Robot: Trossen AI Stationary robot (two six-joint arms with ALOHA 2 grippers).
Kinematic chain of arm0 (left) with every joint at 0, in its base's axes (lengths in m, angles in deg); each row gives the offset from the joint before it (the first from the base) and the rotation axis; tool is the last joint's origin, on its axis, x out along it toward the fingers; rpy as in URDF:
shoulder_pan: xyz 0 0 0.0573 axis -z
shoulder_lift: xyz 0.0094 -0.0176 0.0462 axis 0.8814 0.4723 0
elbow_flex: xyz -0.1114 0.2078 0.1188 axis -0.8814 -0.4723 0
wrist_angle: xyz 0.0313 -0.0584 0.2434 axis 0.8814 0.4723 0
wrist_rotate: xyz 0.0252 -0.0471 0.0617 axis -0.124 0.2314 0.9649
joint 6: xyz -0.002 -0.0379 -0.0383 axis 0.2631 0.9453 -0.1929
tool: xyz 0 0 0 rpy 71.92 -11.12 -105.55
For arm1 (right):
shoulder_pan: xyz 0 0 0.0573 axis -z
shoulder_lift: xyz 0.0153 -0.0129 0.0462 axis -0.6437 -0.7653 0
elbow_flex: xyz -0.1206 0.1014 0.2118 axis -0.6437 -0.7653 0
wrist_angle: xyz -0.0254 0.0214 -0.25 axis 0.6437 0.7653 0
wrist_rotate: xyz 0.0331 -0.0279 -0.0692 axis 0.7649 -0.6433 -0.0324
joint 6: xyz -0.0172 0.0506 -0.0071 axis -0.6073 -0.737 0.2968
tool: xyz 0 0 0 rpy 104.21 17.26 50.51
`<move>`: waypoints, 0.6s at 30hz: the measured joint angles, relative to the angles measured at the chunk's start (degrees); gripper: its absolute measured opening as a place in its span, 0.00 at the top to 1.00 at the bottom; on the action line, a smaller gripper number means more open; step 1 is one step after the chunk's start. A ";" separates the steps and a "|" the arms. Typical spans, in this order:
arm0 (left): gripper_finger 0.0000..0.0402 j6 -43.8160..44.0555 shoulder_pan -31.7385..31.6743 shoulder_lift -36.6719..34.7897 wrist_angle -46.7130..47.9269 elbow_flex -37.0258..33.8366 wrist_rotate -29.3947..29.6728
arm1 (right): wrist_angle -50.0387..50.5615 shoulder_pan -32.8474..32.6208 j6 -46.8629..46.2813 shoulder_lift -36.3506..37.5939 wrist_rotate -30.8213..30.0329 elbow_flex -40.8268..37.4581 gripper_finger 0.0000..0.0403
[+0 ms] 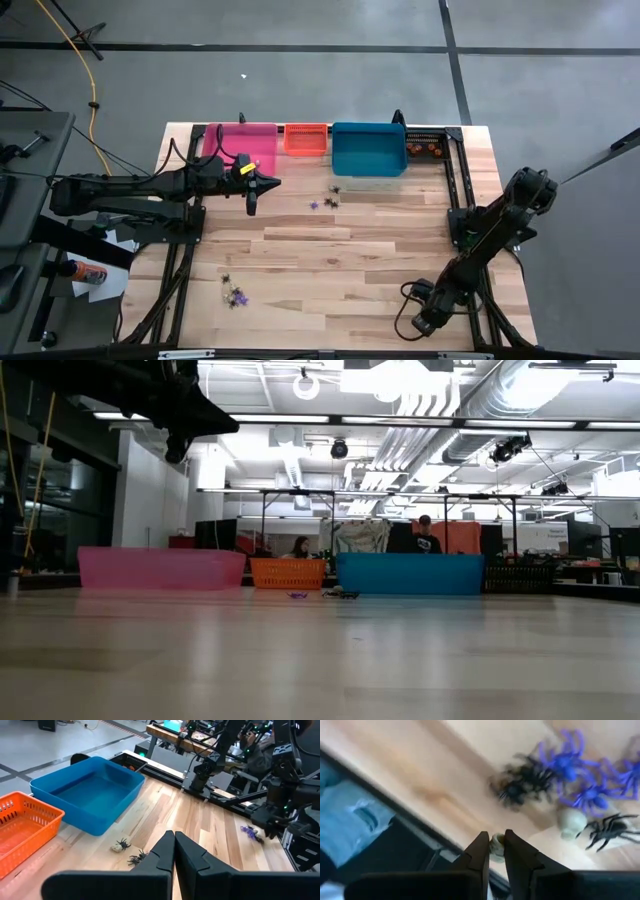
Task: Sort Halloween decoration
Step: Put the white skull toy into the pink bin
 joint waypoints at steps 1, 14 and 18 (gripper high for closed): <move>1.00 0.01 0.00 0.00 -0.01 0.00 0.29 | -0.06 0.00 0.78 0.73 0.12 0.02 0.90; 1.00 0.07 0.00 0.01 -3.47 0.00 1.57 | 3.84 6.81 22.05 17.69 -18.72 0.11 0.90; 1.00 0.02 0.00 0.01 -7.12 0.00 1.57 | 4.09 14.11 32.58 21.64 -25.76 0.17 0.90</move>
